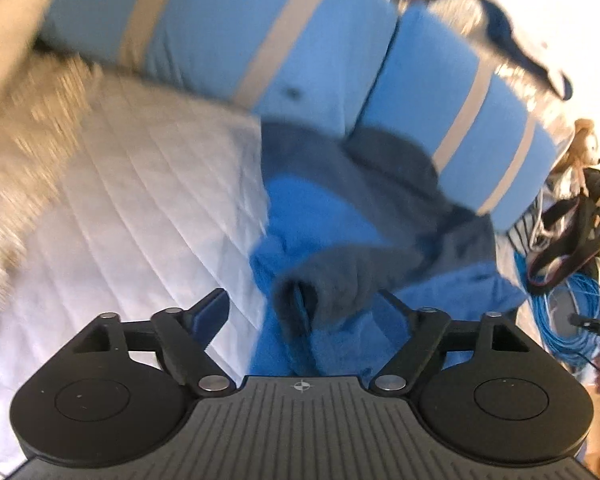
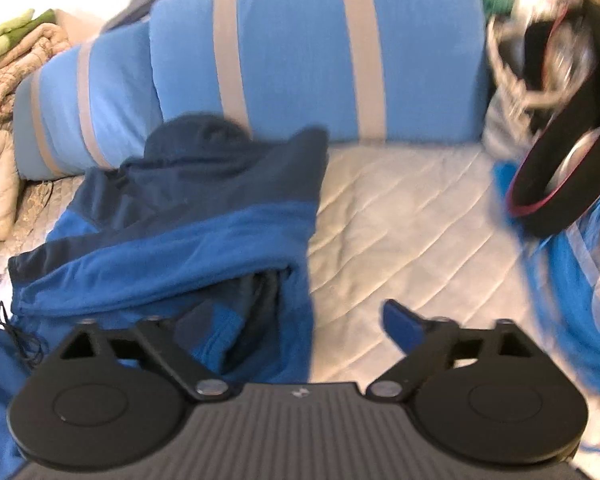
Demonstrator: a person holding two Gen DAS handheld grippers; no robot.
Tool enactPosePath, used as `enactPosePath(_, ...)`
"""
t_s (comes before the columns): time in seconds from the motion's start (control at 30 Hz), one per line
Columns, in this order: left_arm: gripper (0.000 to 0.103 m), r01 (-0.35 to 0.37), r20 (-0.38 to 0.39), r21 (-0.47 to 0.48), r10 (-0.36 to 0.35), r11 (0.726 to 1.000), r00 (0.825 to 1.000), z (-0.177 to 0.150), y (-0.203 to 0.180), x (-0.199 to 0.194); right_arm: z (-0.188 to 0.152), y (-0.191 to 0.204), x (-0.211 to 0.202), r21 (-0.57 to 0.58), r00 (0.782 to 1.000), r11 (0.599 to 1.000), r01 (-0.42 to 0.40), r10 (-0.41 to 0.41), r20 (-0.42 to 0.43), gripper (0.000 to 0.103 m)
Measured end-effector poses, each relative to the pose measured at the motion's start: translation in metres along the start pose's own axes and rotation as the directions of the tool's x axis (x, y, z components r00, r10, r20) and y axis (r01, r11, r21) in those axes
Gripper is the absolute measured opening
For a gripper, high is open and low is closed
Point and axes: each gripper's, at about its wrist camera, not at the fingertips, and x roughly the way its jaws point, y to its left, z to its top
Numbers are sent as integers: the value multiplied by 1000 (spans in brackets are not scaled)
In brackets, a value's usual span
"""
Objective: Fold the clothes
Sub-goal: 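Open both tools, release the jacket and raise them away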
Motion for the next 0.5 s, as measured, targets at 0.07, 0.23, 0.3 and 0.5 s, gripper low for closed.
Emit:
enactPosePath(0.07, 95, -53, 107, 51, 47, 997, 993, 4, -5, -27, 8, -1, -21, -23, 997, 998, 52, -51, 59, 103)
enactPosePath(0.23, 103, -135, 272, 79, 109, 988, 956, 23, -16, -92, 31, -9, -71, -6, 973, 992, 130, -126, 195, 103)
enactPosePath(0.3, 103, -119, 310, 70, 92, 990, 946, 33, -21, -117, 43, -14, -94, 22, 958, 991, 131, -133, 255, 103)
enactPosePath(0.5, 103, -45, 409, 126, -11, 991, 912, 70, -46, -201, 82, -30, -183, 105, 884, 987, 119, -154, 441, 103)
